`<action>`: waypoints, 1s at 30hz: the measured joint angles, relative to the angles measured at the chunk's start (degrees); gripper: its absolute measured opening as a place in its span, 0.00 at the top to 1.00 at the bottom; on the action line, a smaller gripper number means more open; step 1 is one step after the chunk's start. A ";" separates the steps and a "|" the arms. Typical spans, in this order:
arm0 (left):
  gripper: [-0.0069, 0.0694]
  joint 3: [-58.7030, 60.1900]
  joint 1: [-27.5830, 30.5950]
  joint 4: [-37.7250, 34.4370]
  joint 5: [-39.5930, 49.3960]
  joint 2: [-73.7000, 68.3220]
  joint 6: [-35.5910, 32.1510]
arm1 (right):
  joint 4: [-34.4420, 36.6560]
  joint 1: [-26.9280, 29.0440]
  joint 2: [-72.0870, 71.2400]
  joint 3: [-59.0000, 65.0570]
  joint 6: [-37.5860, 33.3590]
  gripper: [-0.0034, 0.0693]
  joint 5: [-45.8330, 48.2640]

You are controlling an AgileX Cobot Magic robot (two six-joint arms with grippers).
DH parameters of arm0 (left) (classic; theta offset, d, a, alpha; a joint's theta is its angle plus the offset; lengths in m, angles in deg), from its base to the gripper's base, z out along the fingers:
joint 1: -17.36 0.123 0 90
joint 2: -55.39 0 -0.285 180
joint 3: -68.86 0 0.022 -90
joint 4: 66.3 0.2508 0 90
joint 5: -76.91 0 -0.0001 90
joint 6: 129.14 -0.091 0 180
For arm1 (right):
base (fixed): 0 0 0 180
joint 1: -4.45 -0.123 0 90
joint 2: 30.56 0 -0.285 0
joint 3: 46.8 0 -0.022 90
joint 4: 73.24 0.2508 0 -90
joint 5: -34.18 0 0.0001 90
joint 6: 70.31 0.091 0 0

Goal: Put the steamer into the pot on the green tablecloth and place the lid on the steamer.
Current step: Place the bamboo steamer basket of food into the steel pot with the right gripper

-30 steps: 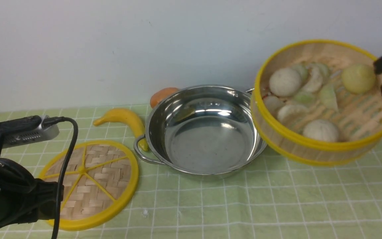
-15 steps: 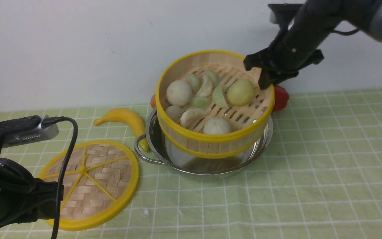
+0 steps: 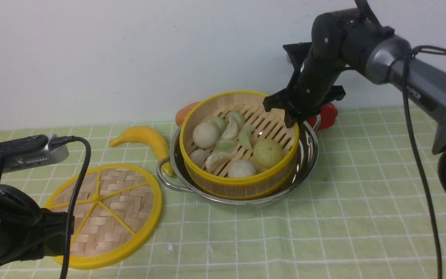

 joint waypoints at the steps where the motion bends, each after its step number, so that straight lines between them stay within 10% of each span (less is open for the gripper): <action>1: 0.60 0.00 0.00 0.00 0.00 0.00 0.00 | -0.41 0.00 0.74 0.00 0.24 0.84 0.00; 16: 0.59 0.00 0.00 -0.05 -5.66 -0.04 0.64 | 0.85 0.00 2.04 -0.35 0.84 0.80 0.16; 30: 0.59 -11.66 0.00 5.00 -7.64 -7.86 7.47 | 2.19 0.05 -3.33 -0.47 -0.46 0.20 -0.97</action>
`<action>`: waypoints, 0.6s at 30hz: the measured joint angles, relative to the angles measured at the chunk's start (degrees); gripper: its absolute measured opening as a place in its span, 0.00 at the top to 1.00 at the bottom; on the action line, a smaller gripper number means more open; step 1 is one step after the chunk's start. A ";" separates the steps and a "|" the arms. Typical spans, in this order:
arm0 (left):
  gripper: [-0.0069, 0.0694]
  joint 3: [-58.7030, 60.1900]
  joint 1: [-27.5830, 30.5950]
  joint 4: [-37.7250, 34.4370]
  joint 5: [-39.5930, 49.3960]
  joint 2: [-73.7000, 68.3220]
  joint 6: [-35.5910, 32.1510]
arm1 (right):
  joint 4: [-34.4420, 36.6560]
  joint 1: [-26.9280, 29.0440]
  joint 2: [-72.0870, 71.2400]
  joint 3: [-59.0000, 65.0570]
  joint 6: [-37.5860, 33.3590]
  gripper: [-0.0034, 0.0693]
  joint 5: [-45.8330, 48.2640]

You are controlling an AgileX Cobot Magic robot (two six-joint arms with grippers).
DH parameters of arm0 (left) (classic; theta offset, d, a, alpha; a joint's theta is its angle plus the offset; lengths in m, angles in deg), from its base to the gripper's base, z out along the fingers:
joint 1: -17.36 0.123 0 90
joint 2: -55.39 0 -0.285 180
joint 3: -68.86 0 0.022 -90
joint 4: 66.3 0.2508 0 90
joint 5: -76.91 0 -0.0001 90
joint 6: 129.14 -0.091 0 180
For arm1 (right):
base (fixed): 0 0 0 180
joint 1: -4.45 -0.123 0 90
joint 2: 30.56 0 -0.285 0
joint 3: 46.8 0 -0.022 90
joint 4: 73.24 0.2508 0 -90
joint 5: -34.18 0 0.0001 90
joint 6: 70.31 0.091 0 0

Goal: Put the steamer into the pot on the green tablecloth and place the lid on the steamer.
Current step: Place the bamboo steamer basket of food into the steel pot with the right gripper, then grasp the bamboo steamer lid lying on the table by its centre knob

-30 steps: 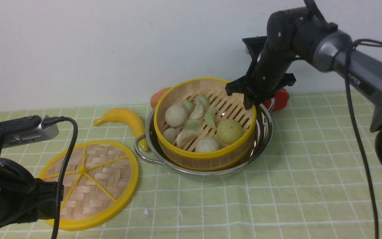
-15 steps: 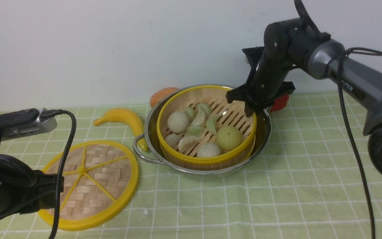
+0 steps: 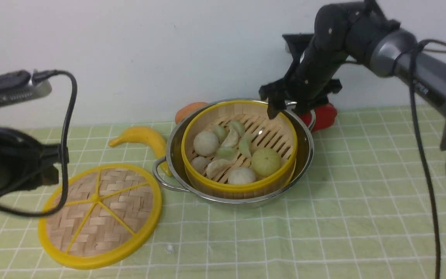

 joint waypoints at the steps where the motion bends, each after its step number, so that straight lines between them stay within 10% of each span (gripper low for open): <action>1: 0.59 -1.21 0.00 0.12 0.63 -1.43 0.22 | -1.15 0.00 -1.53 0.00 0.00 0.18 0.00; 18: 0.59 -15.49 0.00 1.35 2.00 -31.71 0.39 | -4.47 0.00 -59.47 38.13 -3.18 0.27 -0.55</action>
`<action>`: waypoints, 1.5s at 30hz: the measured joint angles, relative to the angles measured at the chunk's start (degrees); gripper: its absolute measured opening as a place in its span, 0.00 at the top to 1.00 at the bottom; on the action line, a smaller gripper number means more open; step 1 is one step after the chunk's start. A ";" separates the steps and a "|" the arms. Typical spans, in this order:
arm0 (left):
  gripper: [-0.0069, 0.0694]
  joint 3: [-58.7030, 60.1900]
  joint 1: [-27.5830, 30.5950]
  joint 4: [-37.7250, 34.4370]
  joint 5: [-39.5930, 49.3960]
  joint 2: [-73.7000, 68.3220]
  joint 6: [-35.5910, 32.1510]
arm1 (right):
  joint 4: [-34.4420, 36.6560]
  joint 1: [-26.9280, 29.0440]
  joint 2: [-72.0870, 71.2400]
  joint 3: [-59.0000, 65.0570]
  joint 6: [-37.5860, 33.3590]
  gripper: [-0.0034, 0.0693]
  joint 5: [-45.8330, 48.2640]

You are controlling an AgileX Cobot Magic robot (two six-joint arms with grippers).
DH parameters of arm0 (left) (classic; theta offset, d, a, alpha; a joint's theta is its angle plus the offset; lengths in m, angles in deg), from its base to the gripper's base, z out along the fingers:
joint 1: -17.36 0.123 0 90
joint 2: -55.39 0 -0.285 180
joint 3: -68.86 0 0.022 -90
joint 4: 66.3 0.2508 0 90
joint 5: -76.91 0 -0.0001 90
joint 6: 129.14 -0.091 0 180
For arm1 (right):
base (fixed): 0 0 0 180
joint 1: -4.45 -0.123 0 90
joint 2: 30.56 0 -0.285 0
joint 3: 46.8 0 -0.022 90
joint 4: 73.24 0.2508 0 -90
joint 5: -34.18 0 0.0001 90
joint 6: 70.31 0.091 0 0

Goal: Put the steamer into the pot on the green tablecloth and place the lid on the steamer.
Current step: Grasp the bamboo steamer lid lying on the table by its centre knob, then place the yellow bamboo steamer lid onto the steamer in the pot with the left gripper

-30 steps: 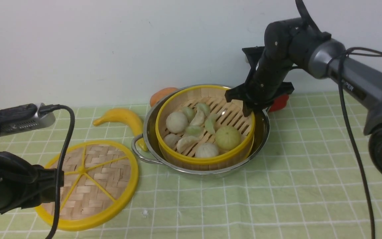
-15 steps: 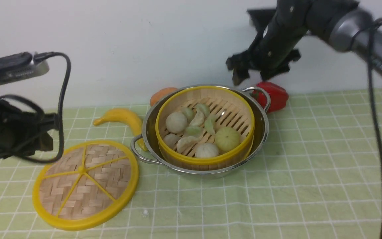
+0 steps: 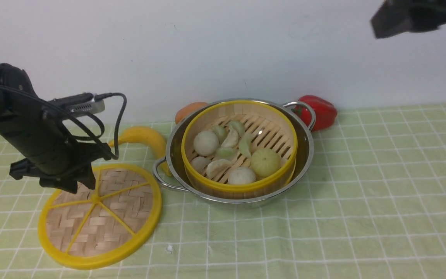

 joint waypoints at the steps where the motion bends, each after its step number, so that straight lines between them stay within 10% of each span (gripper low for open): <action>1: 0.59 -0.19 0.00 0.42 -0.30 -1.45 -0.05 | 0.00 0.00 -5.25 2.35 -0.12 0.28 0.06; 20: 0.76 -1.11 -0.31 0.59 -2.17 -7.03 -0.20 | 1.28 0.00 -30.58 6.39 2.39 0.33 0.35; 32: 0.76 -31.61 -1.27 12.15 16.80 -1.32 -1.57 | -3.22 0.00 -30.58 6.39 2.63 0.33 0.35; 45: 0.76 -49.53 -29.71 15.26 17.07 -13.66 -1.54 | -3.22 0.00 -30.58 6.47 3.02 0.33 0.35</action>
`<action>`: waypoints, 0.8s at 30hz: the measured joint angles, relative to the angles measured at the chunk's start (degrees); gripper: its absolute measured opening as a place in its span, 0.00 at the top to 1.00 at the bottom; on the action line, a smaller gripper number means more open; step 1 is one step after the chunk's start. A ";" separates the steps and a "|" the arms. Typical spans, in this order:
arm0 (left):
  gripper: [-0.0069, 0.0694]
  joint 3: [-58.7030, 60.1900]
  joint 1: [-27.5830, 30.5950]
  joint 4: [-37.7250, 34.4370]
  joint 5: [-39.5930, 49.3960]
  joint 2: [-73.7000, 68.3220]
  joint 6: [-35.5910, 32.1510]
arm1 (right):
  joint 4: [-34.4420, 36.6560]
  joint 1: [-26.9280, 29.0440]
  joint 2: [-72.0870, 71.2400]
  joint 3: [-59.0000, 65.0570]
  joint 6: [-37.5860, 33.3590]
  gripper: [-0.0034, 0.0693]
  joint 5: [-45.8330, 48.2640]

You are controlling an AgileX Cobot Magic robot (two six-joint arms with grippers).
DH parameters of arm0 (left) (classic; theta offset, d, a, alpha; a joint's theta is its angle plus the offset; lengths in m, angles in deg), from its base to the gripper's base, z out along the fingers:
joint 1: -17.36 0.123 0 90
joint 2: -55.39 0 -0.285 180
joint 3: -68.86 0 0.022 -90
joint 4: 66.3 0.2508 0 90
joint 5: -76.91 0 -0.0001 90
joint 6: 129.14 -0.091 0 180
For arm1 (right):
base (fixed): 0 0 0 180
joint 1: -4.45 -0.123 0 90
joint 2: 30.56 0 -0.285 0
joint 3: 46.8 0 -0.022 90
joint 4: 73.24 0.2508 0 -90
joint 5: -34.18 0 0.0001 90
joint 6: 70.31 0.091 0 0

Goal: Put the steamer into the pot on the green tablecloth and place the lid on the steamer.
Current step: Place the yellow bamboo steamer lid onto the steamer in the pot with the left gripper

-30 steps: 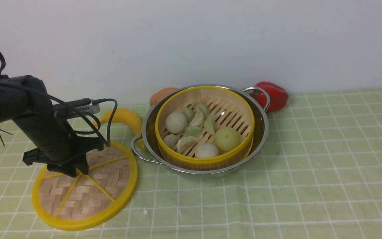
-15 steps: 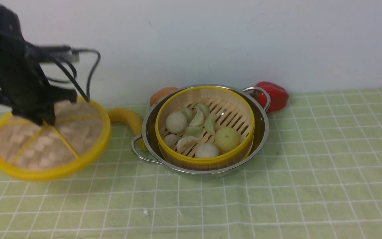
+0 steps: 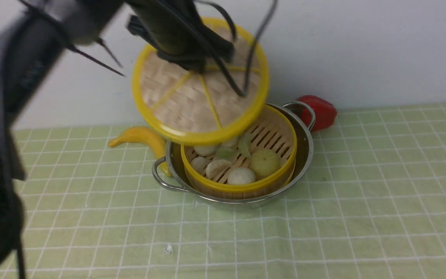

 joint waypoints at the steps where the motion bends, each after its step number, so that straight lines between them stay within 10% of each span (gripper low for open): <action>1: 0.76 0.00 -2.31 1.44 0.32 -2.85 1.02 | 0.00 0.00 0.00 0.00 0.18 0.33 0.00; 24: 0.76 -0.08 -4.97 2.35 -5.18 -12.39 3.50 | 0.34 0.00 0.00 0.07 1.51 0.33 0.00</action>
